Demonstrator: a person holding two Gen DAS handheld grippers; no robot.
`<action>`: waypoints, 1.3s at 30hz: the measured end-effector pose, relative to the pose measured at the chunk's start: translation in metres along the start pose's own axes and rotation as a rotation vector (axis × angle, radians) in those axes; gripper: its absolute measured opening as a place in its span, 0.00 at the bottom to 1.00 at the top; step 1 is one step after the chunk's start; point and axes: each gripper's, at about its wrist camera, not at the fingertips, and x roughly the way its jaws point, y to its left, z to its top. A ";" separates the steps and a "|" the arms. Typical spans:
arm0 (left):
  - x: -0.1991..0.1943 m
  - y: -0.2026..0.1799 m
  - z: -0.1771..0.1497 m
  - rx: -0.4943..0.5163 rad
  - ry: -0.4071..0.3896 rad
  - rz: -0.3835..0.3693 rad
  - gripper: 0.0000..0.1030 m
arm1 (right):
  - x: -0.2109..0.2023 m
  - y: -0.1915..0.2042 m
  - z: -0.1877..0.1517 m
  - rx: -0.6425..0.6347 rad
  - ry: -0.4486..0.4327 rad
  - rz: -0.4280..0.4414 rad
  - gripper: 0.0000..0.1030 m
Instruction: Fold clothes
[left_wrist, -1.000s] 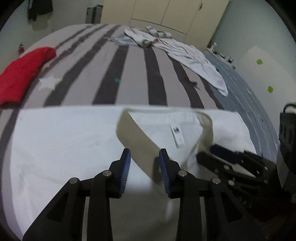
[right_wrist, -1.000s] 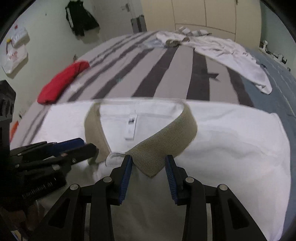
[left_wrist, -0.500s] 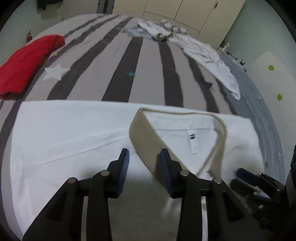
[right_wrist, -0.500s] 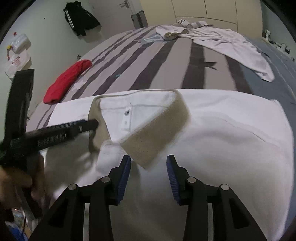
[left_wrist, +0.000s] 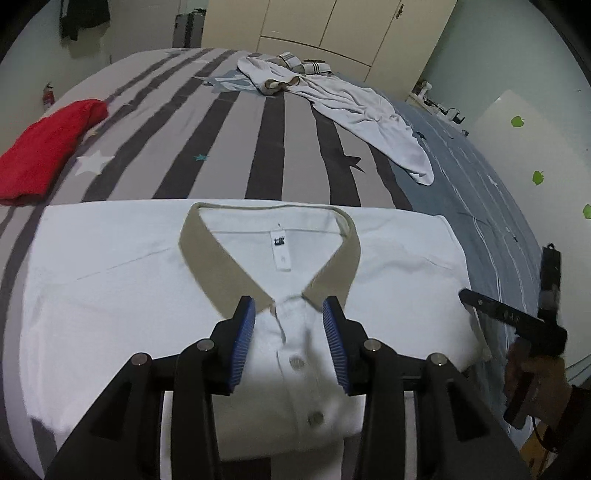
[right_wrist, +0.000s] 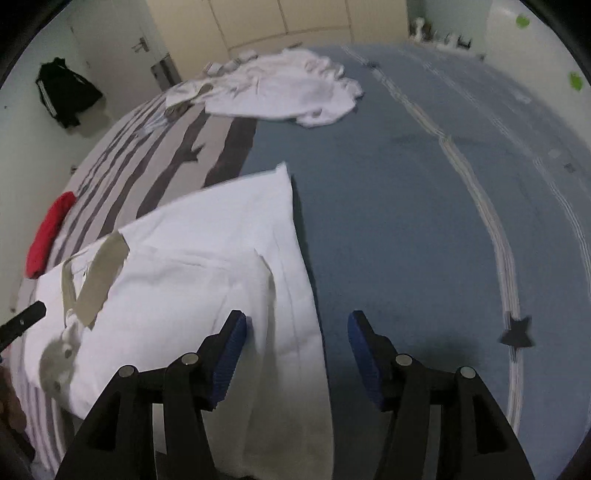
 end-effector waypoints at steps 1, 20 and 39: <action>-0.005 -0.001 -0.003 -0.006 -0.002 0.008 0.34 | 0.004 -0.004 0.000 0.018 0.004 0.028 0.54; -0.067 0.112 -0.044 -0.238 -0.065 0.141 0.34 | 0.018 0.010 0.013 -0.014 0.042 0.191 0.10; -0.111 0.296 -0.026 -0.310 -0.024 0.046 0.34 | -0.044 0.383 -0.005 -0.358 -0.091 0.062 0.09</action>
